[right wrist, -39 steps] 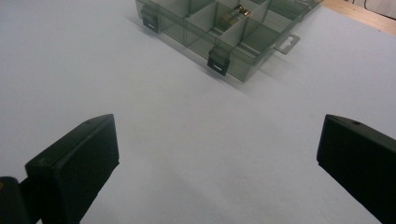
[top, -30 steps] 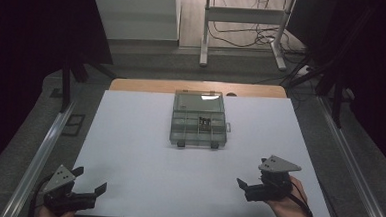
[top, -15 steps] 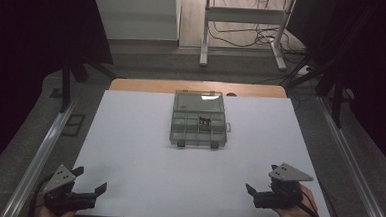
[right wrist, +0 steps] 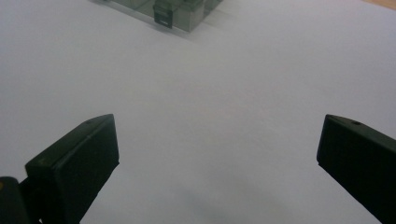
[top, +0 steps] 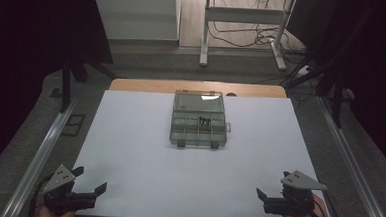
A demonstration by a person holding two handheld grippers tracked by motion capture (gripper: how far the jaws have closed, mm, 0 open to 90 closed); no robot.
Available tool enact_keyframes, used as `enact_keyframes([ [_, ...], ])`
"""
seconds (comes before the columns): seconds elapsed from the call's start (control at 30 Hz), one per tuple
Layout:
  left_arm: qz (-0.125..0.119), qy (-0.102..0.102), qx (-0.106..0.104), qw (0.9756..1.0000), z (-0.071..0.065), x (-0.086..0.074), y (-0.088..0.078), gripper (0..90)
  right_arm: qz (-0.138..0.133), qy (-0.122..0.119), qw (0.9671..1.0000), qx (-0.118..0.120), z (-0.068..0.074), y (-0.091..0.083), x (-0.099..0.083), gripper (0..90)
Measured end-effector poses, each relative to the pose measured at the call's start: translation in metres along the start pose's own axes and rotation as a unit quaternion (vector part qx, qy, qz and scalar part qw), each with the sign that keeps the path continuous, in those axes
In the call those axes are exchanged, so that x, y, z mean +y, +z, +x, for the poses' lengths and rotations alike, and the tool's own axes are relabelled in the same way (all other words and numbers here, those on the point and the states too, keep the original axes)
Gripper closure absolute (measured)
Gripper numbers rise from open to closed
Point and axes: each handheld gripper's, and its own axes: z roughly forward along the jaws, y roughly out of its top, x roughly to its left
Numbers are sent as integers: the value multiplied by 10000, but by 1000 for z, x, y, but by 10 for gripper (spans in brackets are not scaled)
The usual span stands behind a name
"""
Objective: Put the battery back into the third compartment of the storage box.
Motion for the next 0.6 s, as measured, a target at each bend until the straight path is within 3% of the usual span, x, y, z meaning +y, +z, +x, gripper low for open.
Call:
enact_keyframes([
  [0.4, -3, 17, -3, 10000, 0, 0, 0, 30, 123, 319, 9992, -200, -10, -7, -28, 0],
  [0.6, 12, 53, 3, 10000, -1, 1, 0, 29, -6, 378, 9988, -307, -11, -9, -29, 0],
])
